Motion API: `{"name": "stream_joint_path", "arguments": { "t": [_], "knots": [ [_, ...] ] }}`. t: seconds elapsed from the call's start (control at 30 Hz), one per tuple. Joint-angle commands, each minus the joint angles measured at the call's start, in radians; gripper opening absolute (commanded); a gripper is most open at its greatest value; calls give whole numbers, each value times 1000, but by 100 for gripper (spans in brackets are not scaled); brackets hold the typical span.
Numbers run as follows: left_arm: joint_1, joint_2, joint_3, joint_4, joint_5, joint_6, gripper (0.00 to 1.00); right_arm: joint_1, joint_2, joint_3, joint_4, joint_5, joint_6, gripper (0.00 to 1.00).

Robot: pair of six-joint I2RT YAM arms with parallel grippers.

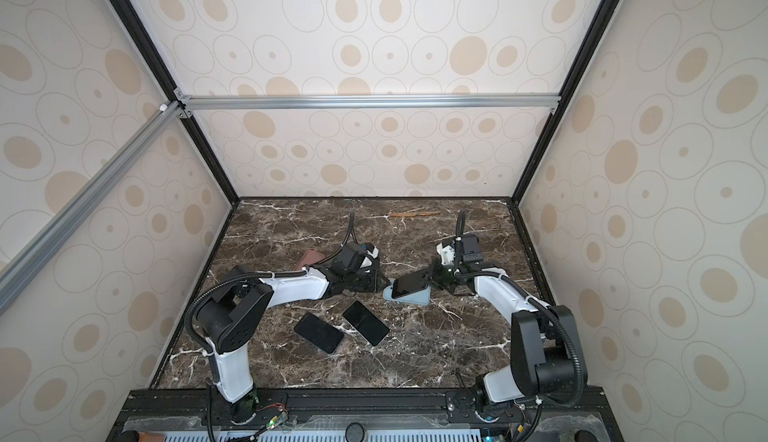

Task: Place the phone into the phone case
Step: 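Bring the phone with the right gripper down onto the case held by the left gripper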

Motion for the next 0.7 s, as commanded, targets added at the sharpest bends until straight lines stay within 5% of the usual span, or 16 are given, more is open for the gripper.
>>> {"name": "stream_joint_path", "arguments": {
  "t": [0.0, 0.67],
  "knots": [
    [4, 22, -3, 16, 26, -12, 35, 5, 9, -14, 41, -28, -17, 0],
    [-7, 67, -8, 41, 78, -23, 21, 5, 101, -100, 98, -79, -50, 0]
  ]
}}
